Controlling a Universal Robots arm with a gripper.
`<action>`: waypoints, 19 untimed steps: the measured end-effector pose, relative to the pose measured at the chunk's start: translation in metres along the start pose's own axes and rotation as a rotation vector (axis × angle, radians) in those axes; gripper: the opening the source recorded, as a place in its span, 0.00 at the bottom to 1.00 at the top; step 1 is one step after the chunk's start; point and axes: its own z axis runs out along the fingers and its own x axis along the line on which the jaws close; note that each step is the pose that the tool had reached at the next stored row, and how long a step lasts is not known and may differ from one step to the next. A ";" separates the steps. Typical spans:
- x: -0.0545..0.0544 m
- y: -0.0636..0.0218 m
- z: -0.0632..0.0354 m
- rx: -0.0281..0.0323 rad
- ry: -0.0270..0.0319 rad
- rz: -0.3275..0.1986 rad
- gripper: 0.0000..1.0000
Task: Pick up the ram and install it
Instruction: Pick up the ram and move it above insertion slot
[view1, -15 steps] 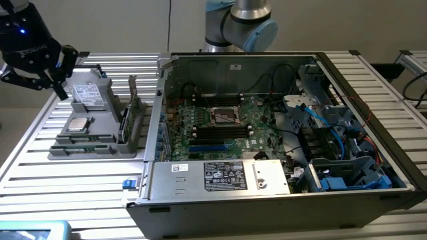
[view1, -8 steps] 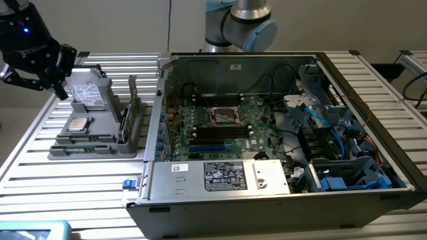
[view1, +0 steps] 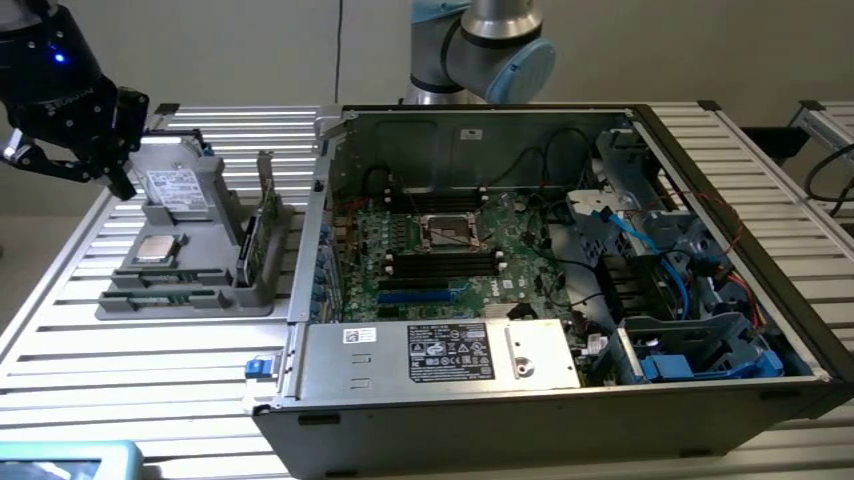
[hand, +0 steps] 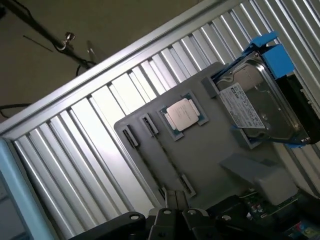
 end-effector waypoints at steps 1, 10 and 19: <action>0.000 0.0000 0.0000 -0.0004 0.0005 -0.018 0.11; 0.000 0.0000 0.0000 -0.0039 0.0044 -0.182 0.11; 0.000 0.0000 0.0000 -0.0071 0.0088 -0.345 0.11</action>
